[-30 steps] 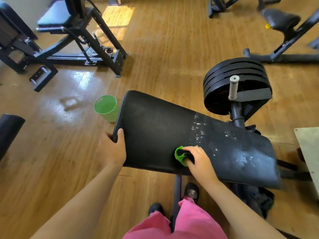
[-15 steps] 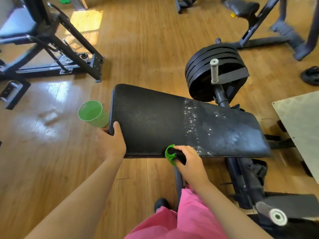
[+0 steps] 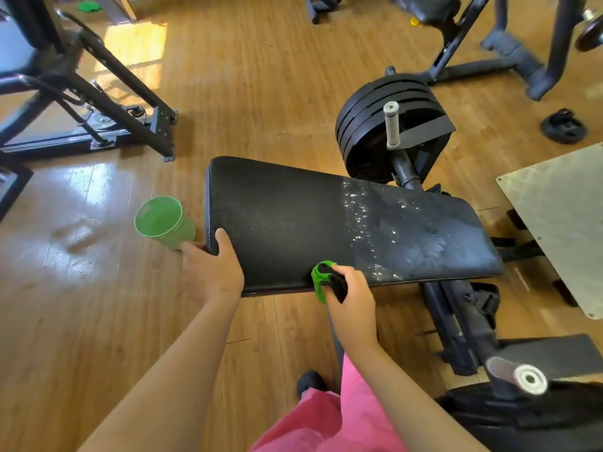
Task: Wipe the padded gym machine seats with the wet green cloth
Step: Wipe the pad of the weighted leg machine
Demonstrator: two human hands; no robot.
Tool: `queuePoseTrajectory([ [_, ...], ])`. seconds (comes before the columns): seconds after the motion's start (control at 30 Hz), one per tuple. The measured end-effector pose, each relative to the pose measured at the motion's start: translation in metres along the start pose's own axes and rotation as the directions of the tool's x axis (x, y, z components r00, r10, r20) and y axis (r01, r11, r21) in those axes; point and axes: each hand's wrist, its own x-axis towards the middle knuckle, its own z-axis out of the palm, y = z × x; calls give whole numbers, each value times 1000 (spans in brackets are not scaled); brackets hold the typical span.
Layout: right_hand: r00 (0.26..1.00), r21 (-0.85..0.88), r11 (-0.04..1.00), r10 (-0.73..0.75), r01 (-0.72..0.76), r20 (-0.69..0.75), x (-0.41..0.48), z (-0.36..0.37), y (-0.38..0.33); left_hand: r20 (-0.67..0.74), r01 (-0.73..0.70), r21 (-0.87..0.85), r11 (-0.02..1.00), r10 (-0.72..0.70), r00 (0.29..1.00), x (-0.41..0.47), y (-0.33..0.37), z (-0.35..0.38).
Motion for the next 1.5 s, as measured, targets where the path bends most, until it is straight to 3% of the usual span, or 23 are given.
queuePoseTrajectory([
  [0.2, 999, -119, 992, -36, 38, 19, 7, -19, 32, -1, 9, -26, 1000, -9, 1000, 3, -4, 3],
  [0.43, 972, -203, 956, 181, -210, -151, 28, -59, 72, -6, 10, -27, 1000, -10, 1000, 3, -5, 5],
  [0.53, 984, -142, 980, 120, -138, -129, 22, -40, 49, -5, 13, -21, 1000, -13, 1000, 5, -6, 6],
  [0.7, 999, -18, 1000, -17, 18, 27, 6, -2, 8, -1, 17, 2, 1000, -17, 1000, 2, -4, 5],
  [0.83, 997, -27, 999, -31, 33, 69, 23, -11, 15, -3, 14, 10, 1000, -14, 1000, 4, -6, 6],
  [1.27, 973, -344, 911, 208, -228, -97, 65, -67, 71, -55, -31, 127, 991, 38, 998, 8, -12, 10],
  [1.37, 988, -332, 930, 147, -155, -51, 58, -58, 54, -75, -159, 288, 944, 188, 979, 8, -10, 10],
  [1.5, 995, -234, 972, 38, -14, 97, 50, -36, 24, 66, -439, 543, 716, 485, 872, 2, 4, 6],
])
